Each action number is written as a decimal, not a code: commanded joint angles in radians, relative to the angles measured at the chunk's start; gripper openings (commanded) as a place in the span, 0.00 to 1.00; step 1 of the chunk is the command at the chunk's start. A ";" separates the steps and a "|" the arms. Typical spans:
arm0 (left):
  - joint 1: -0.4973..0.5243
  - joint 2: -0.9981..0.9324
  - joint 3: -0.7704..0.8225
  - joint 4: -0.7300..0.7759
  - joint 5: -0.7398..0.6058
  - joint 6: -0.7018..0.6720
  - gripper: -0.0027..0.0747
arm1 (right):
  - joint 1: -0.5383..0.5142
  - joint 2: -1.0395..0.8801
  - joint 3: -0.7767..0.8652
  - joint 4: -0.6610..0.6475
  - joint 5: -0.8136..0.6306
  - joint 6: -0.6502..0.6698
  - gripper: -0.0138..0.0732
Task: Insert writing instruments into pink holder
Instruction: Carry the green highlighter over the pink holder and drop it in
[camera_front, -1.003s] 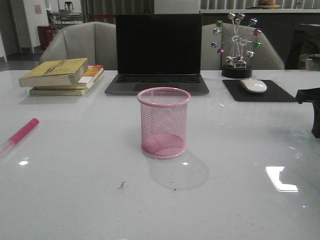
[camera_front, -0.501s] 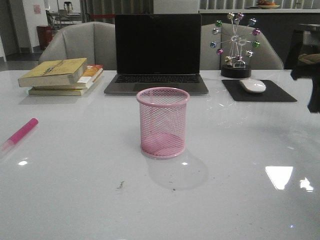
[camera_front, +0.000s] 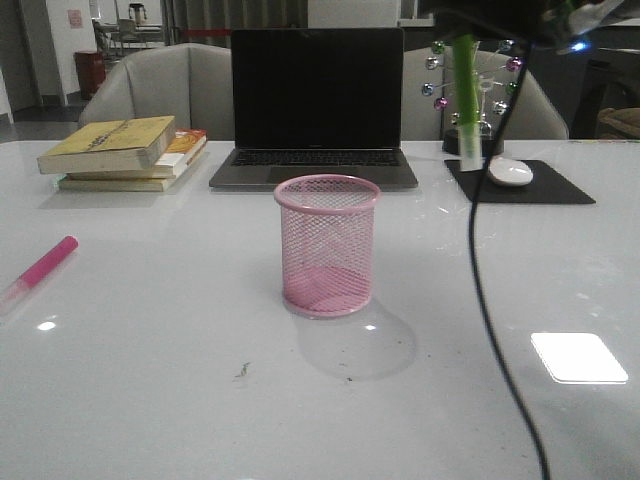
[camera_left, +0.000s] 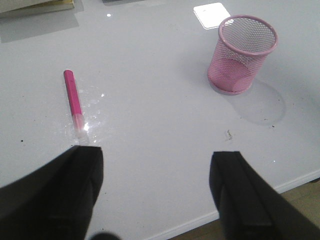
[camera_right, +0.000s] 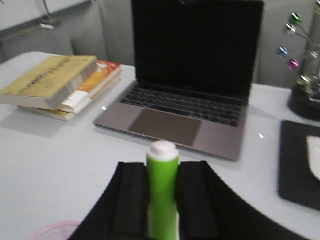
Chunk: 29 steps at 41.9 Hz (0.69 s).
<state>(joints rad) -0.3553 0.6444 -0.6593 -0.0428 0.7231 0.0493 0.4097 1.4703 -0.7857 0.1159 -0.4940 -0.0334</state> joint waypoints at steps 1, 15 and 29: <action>-0.008 0.005 -0.028 -0.005 -0.079 -0.003 0.69 | 0.079 0.001 0.007 -0.056 -0.283 -0.009 0.30; -0.008 0.005 -0.028 -0.005 -0.079 -0.003 0.69 | 0.151 0.222 0.006 -0.148 -0.593 0.005 0.30; -0.008 0.005 -0.028 -0.005 -0.079 -0.003 0.69 | 0.151 0.335 0.006 -0.148 -0.596 0.006 0.66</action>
<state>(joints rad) -0.3553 0.6444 -0.6593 -0.0428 0.7212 0.0493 0.5611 1.8476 -0.7545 -0.0249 -0.9905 -0.0300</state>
